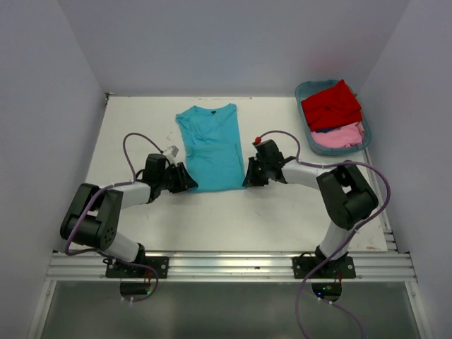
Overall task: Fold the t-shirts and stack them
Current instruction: Grab one side of the 2/3 rectangular tshirt with both arms
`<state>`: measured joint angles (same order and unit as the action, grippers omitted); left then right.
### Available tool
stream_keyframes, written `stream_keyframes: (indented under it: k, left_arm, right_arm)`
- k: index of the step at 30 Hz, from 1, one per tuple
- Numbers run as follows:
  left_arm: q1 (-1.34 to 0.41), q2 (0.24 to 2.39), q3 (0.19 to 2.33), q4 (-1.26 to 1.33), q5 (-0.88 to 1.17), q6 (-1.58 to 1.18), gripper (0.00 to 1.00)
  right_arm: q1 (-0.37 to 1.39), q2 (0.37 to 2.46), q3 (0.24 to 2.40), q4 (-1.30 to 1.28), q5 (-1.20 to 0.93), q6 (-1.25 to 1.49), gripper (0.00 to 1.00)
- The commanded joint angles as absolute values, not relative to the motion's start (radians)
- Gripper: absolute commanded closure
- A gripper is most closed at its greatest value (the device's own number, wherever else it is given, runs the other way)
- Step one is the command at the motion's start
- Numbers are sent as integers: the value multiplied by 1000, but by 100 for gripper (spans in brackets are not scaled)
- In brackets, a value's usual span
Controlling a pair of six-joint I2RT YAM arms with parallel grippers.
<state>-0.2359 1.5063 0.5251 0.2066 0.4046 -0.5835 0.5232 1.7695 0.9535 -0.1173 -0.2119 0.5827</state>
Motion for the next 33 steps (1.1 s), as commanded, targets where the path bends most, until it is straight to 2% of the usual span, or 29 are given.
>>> stream_keyframes:
  k: [1,4,8,9,11,15,25,30,33]
  left_arm:
    - [-239,1569,472,118,399,-571,62]
    - [-239,1577,466,110,400,-560,74]
    - [-241,1603,445,127,423,-554,89]
    - [-241,1605,439,135,428,-555,95]
    - [-242,1589,417,144,463,-555,99]
    - [-273,1473,393,39,465,-548,100]
    - [-396,925,374,-345,460,-682,100]
    - [-453,724,452,-536,454,-775,100]
    - [-453,689,535,-617,433,-779,100]
  right_arm:
    - [525,1775,931,-91,-222,607,90]
    - [528,1761,908,-91,-219,614,100]
    - [535,1723,874,-87,-218,621,100]
    - [538,1714,864,-90,-219,624,100]
    - [548,1691,850,-103,-218,623,100]
    - [598,1574,798,-146,-193,621,100]
    - [748,1275,739,-351,-112,672,100]
    - [821,1085,752,-471,-84,716,100]
    - [842,1008,794,-554,-63,727,100]
